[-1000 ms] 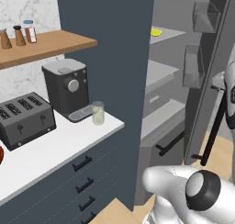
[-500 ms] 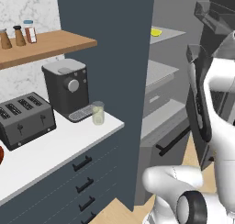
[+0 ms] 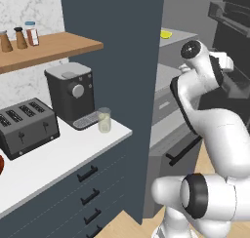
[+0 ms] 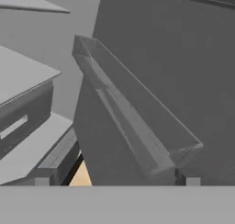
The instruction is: Grab a lemon wedge from the fridge and one ice cube from the ice bowl, and put them in the glass of lemonade.
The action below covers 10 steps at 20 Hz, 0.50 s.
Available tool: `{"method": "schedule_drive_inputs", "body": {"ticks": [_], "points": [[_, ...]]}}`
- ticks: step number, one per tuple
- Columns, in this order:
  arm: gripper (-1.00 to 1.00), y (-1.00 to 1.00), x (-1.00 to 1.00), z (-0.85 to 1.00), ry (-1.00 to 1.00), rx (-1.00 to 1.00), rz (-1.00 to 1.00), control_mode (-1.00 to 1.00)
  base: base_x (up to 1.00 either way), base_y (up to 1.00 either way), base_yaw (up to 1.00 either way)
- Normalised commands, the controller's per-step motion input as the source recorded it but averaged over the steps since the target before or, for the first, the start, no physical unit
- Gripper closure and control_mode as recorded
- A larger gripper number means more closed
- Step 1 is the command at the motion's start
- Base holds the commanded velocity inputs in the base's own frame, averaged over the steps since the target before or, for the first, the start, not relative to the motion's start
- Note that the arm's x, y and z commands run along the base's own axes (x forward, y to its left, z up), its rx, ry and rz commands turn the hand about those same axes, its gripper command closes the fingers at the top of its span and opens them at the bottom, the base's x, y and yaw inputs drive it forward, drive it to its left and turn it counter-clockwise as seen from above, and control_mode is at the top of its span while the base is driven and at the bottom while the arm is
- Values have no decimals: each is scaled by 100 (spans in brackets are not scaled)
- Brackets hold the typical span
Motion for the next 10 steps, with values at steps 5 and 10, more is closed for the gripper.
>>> {"method": "schedule_drive_inputs", "body": {"ticks": [5,10], "points": [[-100,-97,56,-2,13,-6,-18,-100,0,0,0],[-100,-100,-14,15,22,0,-11,-100,0,0,0]]}}
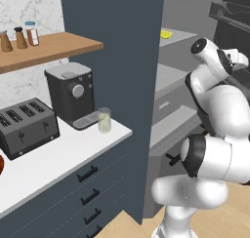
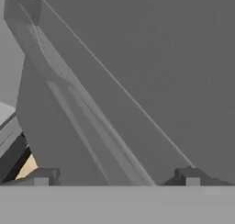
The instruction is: Grab a lemon wedge from the fridge and one ice cube from the ice bowl, and put them in the glass of lemonade.
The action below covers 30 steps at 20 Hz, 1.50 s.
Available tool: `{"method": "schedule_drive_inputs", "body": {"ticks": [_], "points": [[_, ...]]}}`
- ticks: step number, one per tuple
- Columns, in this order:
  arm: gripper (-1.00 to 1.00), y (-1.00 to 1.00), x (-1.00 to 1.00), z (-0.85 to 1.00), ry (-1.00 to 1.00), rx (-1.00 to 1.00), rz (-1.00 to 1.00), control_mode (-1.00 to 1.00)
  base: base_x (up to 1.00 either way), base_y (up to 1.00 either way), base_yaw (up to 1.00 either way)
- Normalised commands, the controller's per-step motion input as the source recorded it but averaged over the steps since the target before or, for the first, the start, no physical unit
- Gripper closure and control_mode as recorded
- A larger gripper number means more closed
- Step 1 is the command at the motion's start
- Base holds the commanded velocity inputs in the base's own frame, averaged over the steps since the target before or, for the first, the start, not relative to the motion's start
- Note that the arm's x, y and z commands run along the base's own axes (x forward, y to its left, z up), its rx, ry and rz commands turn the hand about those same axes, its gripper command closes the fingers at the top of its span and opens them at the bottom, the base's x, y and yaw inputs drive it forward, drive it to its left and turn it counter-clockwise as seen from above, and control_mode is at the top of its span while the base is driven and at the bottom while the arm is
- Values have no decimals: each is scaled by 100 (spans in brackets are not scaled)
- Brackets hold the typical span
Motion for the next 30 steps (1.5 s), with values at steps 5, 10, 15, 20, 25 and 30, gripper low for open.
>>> {"method": "schedule_drive_inputs", "body": {"ticks": [5,10,15,20,25,30], "points": [[-100,-96,0,-5,14,0,-9,-100,0,0,0],[-100,-64,0,-49,0,-3,-6,-100,0,0,0],[-100,-45,12,-12,0,-6,-1,-100,0,0,0],[-100,-77,17,-8,0,-7,-2,-100,0,0,0],[-100,-100,22,-2,0,-3,-2,-100,0,0,0],[-100,-56,2,17,-1,-1,0,-100,0,0,0]]}}
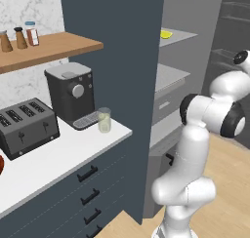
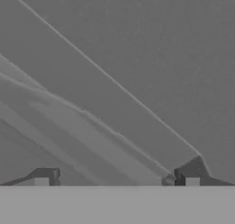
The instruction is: Grab a lemon wedge from the fridge and one ice cube from the ice bowl, and put them in the glass of lemonade.
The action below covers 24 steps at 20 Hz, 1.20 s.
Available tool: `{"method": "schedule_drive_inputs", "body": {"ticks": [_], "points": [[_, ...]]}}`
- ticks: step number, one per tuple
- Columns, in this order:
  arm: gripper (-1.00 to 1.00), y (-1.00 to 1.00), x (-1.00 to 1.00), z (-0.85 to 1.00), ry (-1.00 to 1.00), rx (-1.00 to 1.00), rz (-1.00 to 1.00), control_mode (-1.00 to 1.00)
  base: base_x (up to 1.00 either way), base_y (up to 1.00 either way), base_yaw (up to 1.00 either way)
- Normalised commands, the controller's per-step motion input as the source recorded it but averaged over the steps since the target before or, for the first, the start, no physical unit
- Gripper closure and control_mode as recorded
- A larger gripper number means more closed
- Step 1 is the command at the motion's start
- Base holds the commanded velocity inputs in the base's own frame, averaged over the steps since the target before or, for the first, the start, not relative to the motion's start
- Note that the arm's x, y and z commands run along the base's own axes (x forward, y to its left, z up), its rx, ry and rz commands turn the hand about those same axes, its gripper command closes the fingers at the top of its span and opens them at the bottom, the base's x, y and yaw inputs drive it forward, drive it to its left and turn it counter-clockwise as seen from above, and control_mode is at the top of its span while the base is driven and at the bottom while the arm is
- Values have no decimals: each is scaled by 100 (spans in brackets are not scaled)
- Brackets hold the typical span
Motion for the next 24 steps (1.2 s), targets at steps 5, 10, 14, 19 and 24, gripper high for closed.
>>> {"method": "schedule_drive_inputs", "body": {"ticks": [5,10,14,19,24], "points": [[-100,1,-4,76,-7,-2,0,-100,0,0,0],[-100,84,-34,51,-25,3,0,-100,0,0,0],[-100,93,-51,-27,-48,31,0,-100,0,0,0],[-100,100,-59,-6,-45,27,0,-100,0,0,0],[-100,97,-95,1,-38,14,5,-100,0,0,0]]}}
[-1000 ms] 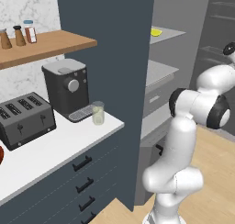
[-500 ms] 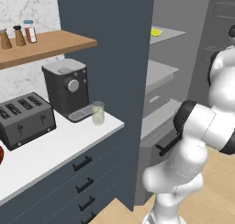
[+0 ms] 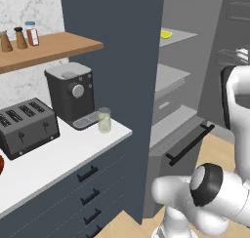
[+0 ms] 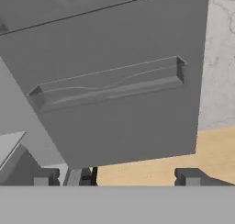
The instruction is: Grab a lemon wedge from the fridge and one ice cube from the ice bowl, and put them in the glass of lemonade.
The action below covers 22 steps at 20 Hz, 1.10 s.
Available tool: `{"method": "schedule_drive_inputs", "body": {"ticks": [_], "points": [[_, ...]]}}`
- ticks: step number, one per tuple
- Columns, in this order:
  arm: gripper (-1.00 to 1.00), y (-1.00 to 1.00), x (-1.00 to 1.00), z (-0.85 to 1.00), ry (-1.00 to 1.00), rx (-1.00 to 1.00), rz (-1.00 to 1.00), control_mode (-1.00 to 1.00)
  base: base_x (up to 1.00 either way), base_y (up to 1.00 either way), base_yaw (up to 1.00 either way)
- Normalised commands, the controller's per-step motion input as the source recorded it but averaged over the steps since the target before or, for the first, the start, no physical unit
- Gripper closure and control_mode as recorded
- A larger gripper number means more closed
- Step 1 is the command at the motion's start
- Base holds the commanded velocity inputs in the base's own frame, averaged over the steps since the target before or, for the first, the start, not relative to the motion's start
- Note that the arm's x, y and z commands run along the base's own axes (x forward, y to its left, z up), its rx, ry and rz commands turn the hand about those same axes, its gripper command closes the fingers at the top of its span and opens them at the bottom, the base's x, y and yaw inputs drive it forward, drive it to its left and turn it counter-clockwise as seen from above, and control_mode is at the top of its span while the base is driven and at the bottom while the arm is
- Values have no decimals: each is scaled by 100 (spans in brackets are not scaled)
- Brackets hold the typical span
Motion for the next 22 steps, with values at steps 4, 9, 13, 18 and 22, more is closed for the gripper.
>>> {"method": "schedule_drive_inputs", "body": {"ticks": [4,9,13,18,22], "points": [[-100,100,-97,26,-8,-3,20,-100,0,0,0],[-100,72,-80,44,3,-1,32,-100,0,0,0],[-100,40,-66,23,22,0,40,-100,0,0,0],[-100,56,-50,10,3,1,23,-100,0,0,0],[-100,62,-34,57,21,0,8,-100,0,0,0]]}}
